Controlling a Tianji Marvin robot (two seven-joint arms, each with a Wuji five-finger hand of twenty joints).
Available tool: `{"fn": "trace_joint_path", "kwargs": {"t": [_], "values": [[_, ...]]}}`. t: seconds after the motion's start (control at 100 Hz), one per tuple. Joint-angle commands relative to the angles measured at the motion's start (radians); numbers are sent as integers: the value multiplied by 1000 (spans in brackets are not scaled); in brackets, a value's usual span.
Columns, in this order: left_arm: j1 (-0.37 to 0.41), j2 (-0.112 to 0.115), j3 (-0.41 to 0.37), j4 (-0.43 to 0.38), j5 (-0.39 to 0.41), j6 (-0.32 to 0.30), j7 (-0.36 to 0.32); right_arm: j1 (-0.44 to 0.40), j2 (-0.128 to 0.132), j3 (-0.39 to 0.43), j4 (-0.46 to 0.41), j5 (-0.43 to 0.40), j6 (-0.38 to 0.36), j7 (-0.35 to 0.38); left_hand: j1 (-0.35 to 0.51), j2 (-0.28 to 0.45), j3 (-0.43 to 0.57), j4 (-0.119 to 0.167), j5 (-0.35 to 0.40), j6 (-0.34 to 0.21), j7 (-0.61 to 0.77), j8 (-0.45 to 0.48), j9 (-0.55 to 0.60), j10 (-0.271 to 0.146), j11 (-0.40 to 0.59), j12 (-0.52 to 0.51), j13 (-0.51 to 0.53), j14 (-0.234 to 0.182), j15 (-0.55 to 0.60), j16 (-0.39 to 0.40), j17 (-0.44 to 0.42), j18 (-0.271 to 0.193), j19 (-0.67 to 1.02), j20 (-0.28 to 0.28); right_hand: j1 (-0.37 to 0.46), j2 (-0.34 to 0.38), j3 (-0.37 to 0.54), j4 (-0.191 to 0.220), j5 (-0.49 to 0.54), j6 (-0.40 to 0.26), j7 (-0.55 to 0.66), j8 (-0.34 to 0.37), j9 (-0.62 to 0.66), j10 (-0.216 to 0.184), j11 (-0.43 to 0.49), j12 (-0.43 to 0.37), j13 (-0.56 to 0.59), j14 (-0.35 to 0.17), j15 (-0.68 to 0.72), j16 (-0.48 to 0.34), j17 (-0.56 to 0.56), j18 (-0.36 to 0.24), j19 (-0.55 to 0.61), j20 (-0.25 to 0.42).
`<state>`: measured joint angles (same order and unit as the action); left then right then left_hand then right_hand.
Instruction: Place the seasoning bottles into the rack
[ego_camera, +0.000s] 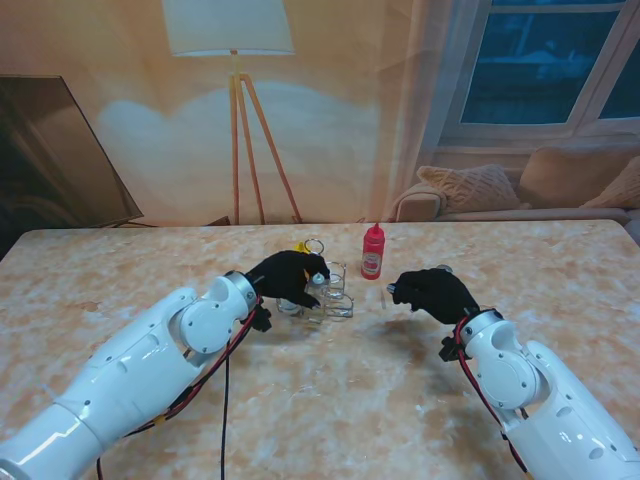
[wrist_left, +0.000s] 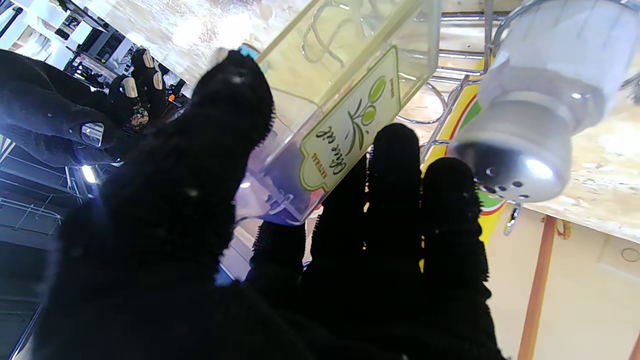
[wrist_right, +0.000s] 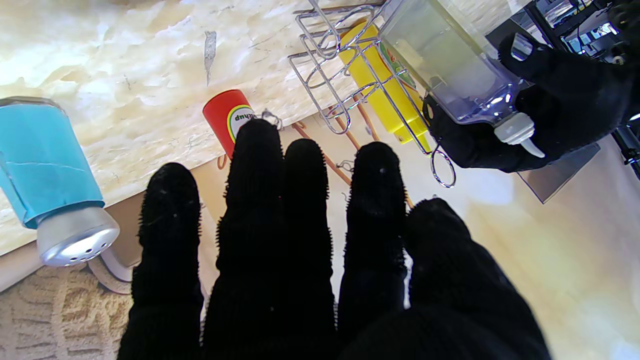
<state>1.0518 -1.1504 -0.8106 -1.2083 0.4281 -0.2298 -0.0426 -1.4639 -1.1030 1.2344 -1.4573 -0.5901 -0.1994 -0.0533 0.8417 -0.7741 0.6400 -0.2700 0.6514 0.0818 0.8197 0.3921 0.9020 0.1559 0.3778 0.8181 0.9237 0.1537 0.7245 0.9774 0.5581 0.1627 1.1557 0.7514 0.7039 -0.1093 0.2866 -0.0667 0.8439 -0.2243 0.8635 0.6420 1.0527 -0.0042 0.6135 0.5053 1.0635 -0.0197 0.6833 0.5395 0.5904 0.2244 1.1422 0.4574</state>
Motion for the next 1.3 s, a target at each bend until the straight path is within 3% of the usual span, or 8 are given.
{"fn": "trace_joint_path", "kwargs": {"t": [0.0,0.23,1.29], "values": [[-7,-5,0,2,6,-5,-5,-7,-5,-3,-1,0,3,14,71,73,165,8,112,-168,230,41,92,-79,110,54,19,-30,25,31,4,-36,26,17,4,18,-13,-5,10,-8,0,4,30,-12,16,37,23,-12,19,29,-4,8,22,4],[-12,-12,10,15,22,5,24,-7,-5,-4,-1,1,3,15,78,94,148,10,92,-129,241,39,73,-51,142,77,12,-27,43,46,-6,-28,44,40,4,18,-14,-5,10,-9,0,5,29,-12,16,37,22,-12,18,29,-5,7,21,4],[-11,-32,28,49,45,34,105,-9,-5,0,-4,-2,1,14,82,106,116,15,70,-107,256,57,48,-38,194,103,0,-33,91,63,-17,-23,63,69,6,20,-17,-4,10,-10,0,6,30,-12,16,37,21,-13,19,29,-3,7,22,4]]}}
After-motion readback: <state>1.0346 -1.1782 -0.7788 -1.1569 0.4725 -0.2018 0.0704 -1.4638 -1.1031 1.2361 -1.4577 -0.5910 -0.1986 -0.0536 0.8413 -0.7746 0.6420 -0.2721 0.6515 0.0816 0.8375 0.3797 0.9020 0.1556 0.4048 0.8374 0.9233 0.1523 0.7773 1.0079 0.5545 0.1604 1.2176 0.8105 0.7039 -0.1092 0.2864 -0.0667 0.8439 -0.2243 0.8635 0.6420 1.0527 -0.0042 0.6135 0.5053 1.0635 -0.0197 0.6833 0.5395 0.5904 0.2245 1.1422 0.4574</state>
